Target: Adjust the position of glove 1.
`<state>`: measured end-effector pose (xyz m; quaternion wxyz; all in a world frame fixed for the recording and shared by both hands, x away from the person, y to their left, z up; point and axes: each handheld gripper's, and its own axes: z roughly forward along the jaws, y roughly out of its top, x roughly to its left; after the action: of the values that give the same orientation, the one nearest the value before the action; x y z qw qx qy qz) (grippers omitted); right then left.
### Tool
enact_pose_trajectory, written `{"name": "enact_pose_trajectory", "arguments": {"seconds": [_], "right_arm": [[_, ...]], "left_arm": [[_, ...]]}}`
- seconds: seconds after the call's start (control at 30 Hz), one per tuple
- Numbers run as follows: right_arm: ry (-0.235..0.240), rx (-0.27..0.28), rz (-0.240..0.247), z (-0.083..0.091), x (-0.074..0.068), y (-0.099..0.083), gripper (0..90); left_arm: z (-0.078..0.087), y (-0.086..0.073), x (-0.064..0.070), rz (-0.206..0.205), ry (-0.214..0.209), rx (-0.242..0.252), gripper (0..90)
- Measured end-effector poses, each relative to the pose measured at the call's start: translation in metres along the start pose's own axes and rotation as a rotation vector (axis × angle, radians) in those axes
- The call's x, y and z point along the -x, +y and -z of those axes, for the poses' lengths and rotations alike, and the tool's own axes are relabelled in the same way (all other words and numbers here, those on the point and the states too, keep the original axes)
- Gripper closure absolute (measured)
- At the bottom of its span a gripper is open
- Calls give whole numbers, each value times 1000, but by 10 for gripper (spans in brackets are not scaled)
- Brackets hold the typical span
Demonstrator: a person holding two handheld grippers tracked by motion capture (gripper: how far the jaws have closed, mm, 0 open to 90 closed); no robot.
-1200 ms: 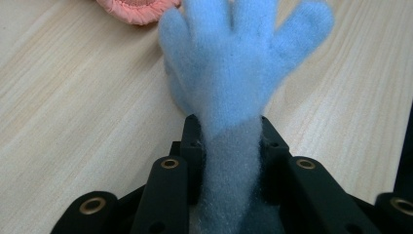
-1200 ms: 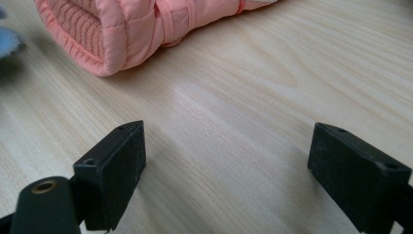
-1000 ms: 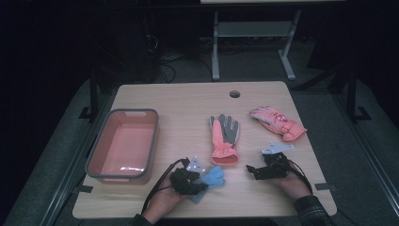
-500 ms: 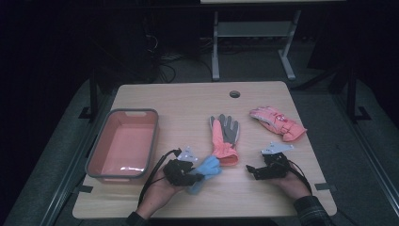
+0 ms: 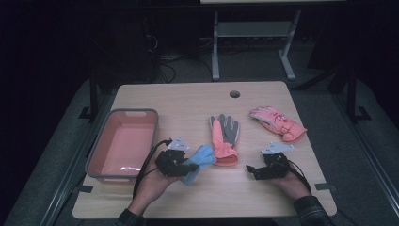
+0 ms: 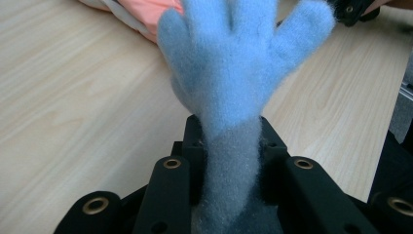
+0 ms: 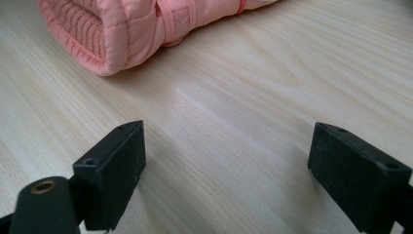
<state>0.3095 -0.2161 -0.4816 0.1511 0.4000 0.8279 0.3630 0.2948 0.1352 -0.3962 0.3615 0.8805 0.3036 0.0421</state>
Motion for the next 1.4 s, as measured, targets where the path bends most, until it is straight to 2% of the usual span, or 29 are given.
{"name": "enact_pose_trajectory", "arguments": {"seconds": [0.23, 0.4, 0.57, 0.97, 1.33, 1.4], "right_arm": [[-2, -1, -2, 0, 0, 0, 130], [-3, 0, -3, 0, 0, 0, 130], [-3, 0, -4, 0, 0, 0, 131], [-3, 3, 1, 0, 0, 0, 131], [-9, 1, -3, 0, 0, 0, 131], [-10, 1, -4, 0, 0, 0, 131]], "left_arm": [[18, 9, -14, 29, 29, 46, 720], [32, 12, -27, 30, 54, 62, 720], [46, 14, -44, 54, 86, 91, 721], [66, 18, -76, 101, 154, 118, 721], [83, 15, -114, 135, 261, 114, 721], [87, 12, -125, 159, 291, 117, 721]]}}
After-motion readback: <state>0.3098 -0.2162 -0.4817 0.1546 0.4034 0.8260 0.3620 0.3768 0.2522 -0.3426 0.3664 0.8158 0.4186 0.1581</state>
